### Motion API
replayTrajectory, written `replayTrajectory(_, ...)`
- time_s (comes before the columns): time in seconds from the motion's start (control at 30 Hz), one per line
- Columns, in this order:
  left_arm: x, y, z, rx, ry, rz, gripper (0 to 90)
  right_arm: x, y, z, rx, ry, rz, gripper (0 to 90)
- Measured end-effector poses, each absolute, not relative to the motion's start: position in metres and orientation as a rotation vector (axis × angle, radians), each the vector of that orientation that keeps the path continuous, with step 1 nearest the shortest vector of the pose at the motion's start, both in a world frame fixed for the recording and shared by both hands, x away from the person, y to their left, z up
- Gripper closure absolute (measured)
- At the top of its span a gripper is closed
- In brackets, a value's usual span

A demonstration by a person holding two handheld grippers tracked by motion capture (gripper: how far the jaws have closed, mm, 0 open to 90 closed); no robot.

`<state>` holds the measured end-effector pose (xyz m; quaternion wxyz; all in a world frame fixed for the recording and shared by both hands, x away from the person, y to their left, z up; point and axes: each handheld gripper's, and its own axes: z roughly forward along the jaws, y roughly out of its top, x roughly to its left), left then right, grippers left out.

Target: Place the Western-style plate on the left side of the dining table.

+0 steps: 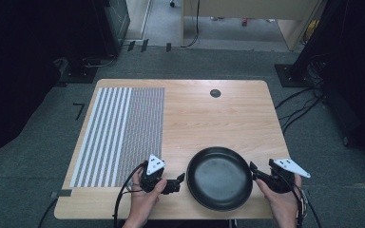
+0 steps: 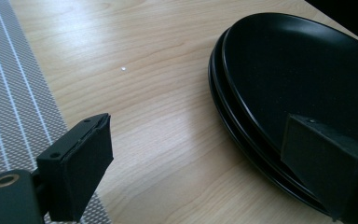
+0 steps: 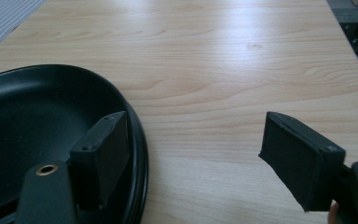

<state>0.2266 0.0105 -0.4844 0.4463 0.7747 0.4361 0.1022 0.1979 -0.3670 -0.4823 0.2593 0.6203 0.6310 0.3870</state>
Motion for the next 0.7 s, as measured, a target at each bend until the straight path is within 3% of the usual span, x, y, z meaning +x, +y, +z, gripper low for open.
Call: replayTrajectory(0.7,0.221,-0.007,-0.498,1.946,1.078,0.106,9.3,0.198,-0.355,-0.492,1.720,1.769,1.230,66.4)
